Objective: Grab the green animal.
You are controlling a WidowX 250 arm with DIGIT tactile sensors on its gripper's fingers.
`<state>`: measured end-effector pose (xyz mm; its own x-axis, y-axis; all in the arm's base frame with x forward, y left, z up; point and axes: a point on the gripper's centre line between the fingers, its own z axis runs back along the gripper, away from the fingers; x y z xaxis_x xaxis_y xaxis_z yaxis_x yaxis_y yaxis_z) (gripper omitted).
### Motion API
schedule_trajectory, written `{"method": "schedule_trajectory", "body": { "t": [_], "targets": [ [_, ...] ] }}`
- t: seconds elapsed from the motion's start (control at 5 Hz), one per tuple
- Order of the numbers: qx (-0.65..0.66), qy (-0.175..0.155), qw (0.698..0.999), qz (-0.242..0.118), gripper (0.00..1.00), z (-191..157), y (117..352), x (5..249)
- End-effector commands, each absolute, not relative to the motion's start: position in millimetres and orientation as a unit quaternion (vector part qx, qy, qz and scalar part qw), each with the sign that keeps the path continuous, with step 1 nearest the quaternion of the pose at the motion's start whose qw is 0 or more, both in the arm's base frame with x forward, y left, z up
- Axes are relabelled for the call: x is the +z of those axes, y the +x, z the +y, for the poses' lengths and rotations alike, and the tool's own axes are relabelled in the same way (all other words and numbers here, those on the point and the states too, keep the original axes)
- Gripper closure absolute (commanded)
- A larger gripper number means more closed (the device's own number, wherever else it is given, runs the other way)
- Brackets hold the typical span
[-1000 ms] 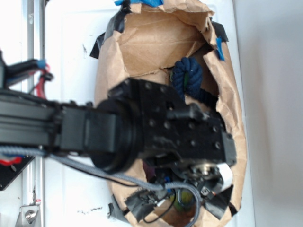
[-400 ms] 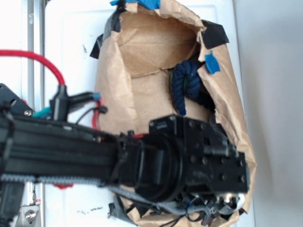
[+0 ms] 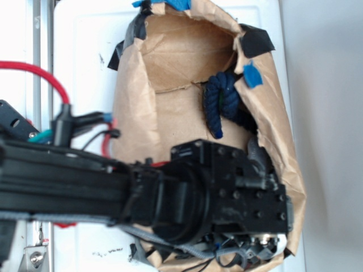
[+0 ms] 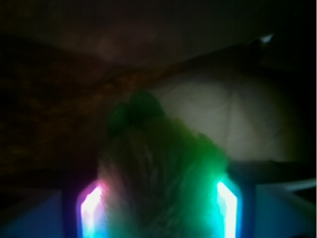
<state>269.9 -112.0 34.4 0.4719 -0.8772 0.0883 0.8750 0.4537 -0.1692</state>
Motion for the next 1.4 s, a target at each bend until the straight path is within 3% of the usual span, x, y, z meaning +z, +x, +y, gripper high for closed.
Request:
{"method": "schedule_trajectory", "body": {
  "t": [0.0, 0.2, 0.4, 0.6, 0.8, 1.0, 1.2],
  "targets": [
    [-0.466, -0.026, 0.88, -0.089, 1.0, -79.6, 252.9, 108.2],
    [-0.385, -0.032, 0.918, -0.096, 1.0, -60.1, 246.9, 129.7],
    [-0.283, -0.074, 0.951, -0.096, 1.0, -35.3, 240.4, 152.5],
    [-0.189, -0.08, 0.976, -0.079, 1.0, -23.3, 240.7, 172.2],
    [-0.079, -0.086, 0.987, -0.115, 1.0, -15.2, 241.0, 188.3],
    [0.044, -0.058, 0.992, -0.106, 1.0, -12.3, 249.0, 192.3],
    [0.073, -0.078, 0.988, -0.111, 1.0, -13.3, 248.3, 190.4]
  ]
}}
